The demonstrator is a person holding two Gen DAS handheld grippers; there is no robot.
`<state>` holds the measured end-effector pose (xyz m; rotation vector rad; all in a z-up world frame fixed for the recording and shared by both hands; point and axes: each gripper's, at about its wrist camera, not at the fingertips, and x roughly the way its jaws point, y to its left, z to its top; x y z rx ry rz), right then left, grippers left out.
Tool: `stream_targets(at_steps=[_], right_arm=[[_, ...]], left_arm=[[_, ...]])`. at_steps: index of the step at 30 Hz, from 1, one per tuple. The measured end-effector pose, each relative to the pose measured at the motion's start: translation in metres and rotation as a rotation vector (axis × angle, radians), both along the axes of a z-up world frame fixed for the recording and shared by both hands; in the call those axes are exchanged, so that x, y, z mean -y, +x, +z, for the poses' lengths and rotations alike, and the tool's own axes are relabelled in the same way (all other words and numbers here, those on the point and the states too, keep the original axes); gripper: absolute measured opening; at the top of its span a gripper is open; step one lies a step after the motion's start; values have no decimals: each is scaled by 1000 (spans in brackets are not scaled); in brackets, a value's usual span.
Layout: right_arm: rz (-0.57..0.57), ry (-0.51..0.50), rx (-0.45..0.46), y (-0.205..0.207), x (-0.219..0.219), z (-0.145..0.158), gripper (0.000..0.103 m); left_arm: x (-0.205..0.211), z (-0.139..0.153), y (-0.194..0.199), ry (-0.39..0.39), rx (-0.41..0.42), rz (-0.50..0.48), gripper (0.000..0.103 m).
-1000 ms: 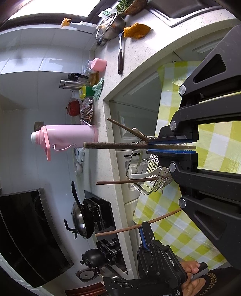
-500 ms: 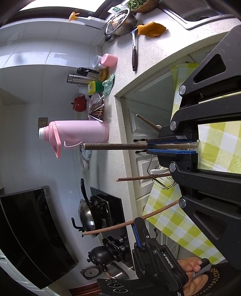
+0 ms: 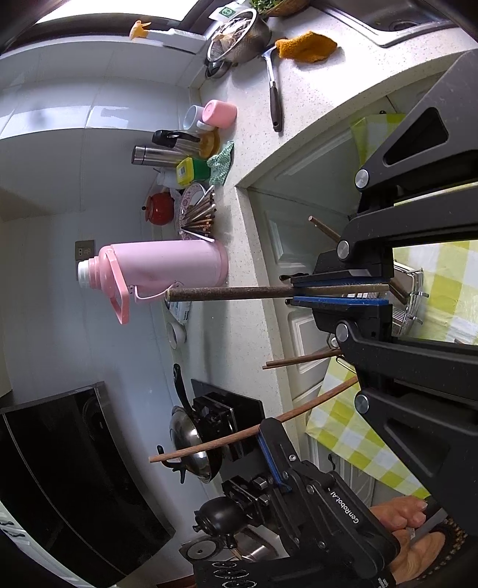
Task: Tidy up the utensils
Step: 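Lower both upright chopsticks into the wire utensil rack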
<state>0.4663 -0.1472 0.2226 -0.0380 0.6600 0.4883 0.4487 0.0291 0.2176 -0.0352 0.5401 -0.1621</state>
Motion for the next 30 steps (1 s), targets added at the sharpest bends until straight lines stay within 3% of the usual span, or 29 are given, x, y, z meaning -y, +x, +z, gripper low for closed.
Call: stream_targets(at_steps=[9,30], right_arm=[[21,17,-38,12,-12,-21,5],[42,-37,-182,29,-33,-107,5]], left_arm=[[-2,-38,29,-6,-45,29,6],[3,-123,51,-25,-180,21,6]])
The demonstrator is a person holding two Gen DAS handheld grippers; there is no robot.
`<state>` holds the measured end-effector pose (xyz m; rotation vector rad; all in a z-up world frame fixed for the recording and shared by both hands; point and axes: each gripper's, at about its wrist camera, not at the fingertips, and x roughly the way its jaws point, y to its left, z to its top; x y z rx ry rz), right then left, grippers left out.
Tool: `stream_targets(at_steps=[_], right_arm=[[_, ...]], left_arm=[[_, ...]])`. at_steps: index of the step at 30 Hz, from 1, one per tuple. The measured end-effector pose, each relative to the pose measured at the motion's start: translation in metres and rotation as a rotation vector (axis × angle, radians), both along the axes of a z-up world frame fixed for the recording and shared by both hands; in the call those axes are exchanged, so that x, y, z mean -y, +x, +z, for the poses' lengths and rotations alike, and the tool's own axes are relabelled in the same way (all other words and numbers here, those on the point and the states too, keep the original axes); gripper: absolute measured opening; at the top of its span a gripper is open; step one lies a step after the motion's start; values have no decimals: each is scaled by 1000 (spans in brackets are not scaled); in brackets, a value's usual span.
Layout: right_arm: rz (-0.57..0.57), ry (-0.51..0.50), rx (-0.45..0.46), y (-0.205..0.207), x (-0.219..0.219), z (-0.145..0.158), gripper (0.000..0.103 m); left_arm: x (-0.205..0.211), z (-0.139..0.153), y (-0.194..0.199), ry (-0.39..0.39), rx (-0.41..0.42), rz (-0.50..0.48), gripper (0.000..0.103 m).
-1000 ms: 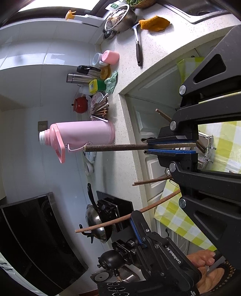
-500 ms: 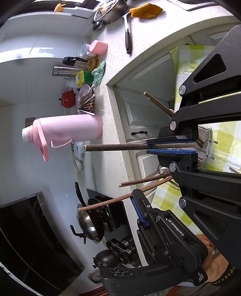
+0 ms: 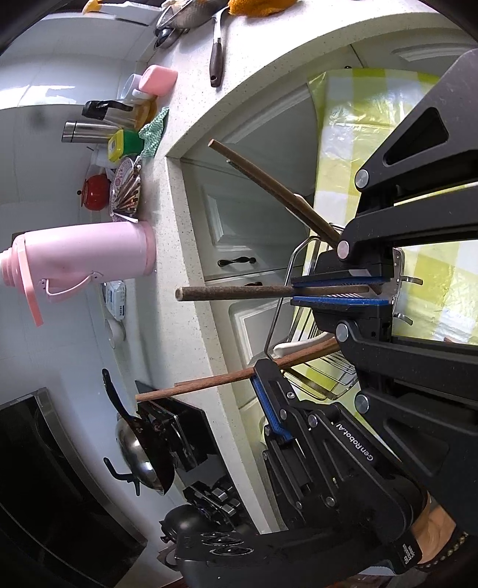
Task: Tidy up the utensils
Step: 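Lower both upright chopsticks into the wire utensil rack, then open both tools to release the chopsticks and withdraw from the rack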
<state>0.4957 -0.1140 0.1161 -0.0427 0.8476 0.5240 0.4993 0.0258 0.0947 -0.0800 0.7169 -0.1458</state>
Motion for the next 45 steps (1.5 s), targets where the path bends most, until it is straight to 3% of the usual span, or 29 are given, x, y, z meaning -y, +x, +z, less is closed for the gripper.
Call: stream_targets(at_steps=[8,13,17,27,31,33,35,41,45], right_arm=[[2,-20,-18,6,-6,-12,4],[3,-29,-1,11,-11,-15,3],[-20,-55,49,14,-11,-15,3],[-41,12,65,10,9,-7,5],[-63,25,94,3,20,-1,16],[-75,33,110,-2,27,2,34],[-86,37,137,-9,35,6,42],[-122,68,157,-40,66,-2,46],[-140,63,130,-65,80,-31,49]], left_arm=[[3,-22,6,5,-45,-6,6],[2,-22,8,8,-32,0,7],[-1,-19,8,-1,-17,2,27],[-4,-4,-12,-4,33,-7,28],[-6,5,-29,-17,62,-13,28],[-9,9,-39,-23,74,-16,28],[-12,12,-50,-30,81,-12,29],[-21,6,-89,-56,76,-7,31],[-27,-10,-114,-54,47,5,31]])
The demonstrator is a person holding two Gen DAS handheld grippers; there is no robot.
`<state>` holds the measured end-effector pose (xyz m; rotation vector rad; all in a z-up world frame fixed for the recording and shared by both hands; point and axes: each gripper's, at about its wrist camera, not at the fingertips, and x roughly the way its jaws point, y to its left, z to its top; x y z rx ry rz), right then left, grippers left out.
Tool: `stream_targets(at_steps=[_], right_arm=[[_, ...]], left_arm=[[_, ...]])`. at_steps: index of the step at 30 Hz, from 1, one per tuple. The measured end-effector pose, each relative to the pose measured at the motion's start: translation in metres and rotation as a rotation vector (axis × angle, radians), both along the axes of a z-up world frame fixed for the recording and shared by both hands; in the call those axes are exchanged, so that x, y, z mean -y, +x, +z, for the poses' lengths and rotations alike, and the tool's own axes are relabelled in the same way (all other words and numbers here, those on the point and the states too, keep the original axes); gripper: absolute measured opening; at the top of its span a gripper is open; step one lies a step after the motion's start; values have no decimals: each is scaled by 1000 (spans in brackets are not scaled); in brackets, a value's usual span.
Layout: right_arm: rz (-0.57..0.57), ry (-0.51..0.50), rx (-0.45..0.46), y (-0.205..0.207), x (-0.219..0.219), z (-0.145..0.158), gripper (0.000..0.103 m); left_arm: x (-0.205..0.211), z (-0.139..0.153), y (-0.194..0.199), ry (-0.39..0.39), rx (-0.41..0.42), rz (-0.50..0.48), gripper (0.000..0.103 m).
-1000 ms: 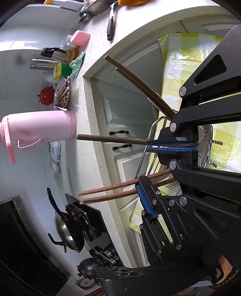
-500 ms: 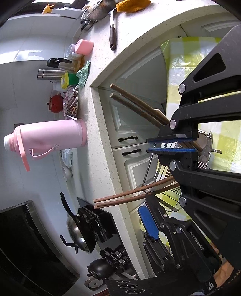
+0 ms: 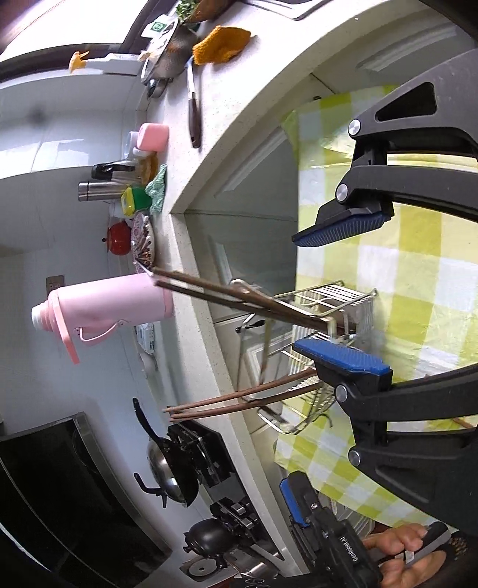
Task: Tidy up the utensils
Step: 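Open both tools to release the chopsticks and withdraw from the rack, then close the left tool on a wooden chopstick while the right tool grasps the last chopstick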
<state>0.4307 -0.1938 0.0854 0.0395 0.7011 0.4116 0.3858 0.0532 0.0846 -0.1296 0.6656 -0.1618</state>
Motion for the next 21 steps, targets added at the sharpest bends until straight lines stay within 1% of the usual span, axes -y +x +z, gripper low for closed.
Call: stream_targets(at_steps=[5,9,12,17,19,21], right_arm=[[-11,28,-70,-33,11,-47,49],[-20,39,-122,-68,15,-83,50],[-26,45,-151,-97,16,-105,55],[-43,42,-179,-131,19,-126,55],[-46,49,-193,-138,20,-132,56],[-50,49,-206,-141,22,-137,56]], left_arm=[[-5,-31,-31,1,-56,4,31],[-8,-61,-59,-6,-105,11,31],[-8,-85,-82,-10,-142,18,31],[2,-121,-113,-12,-201,-4,31],[8,-132,-122,-12,-215,-15,30],[15,-139,-127,6,-221,-24,30]])
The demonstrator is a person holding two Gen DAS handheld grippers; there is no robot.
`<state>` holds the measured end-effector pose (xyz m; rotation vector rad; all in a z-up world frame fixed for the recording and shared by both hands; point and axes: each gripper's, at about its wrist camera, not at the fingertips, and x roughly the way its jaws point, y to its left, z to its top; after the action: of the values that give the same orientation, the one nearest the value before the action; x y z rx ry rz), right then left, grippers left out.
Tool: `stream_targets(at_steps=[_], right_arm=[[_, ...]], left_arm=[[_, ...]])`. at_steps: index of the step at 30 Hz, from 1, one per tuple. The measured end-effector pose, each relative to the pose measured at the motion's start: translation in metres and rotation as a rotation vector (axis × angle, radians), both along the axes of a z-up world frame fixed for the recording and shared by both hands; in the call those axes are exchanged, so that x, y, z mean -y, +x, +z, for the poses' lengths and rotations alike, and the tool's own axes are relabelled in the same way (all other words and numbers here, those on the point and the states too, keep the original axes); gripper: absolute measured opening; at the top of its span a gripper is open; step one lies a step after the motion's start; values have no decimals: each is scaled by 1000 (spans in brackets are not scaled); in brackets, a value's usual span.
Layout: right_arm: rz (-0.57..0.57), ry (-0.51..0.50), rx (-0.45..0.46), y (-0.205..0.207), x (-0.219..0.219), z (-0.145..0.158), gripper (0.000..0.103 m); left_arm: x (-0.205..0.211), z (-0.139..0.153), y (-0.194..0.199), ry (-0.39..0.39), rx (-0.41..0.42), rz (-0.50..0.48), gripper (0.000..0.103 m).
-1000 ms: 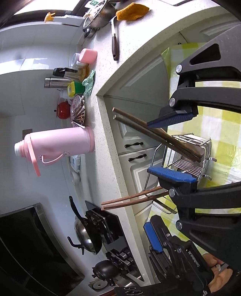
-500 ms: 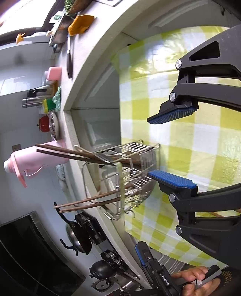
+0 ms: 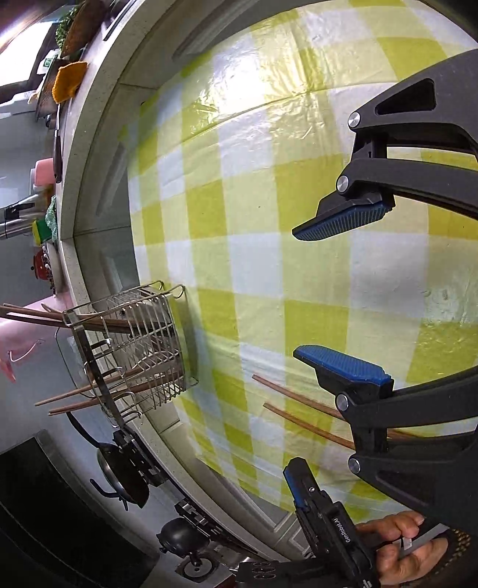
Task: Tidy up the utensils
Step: 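Close the left tool on a wooden chopstick while the right tool grasps the last chopstick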
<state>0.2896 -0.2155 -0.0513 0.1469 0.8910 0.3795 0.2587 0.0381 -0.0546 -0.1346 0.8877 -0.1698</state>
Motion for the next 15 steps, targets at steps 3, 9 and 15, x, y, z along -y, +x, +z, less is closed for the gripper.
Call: stream_targets(at_steps=[3,9,15], right_arm=[[5,1,-11,-3,1,-3,56],[7,-1,-14,-10,1,-3,57],[16,-7,-14,-14,-3,-1,59]], left_arm=[[12,-11,-4,38,-18,-20,26],[25,-26,-3,111,-43,-47,21],[28,-31,-1,165,-48,-52,8]])
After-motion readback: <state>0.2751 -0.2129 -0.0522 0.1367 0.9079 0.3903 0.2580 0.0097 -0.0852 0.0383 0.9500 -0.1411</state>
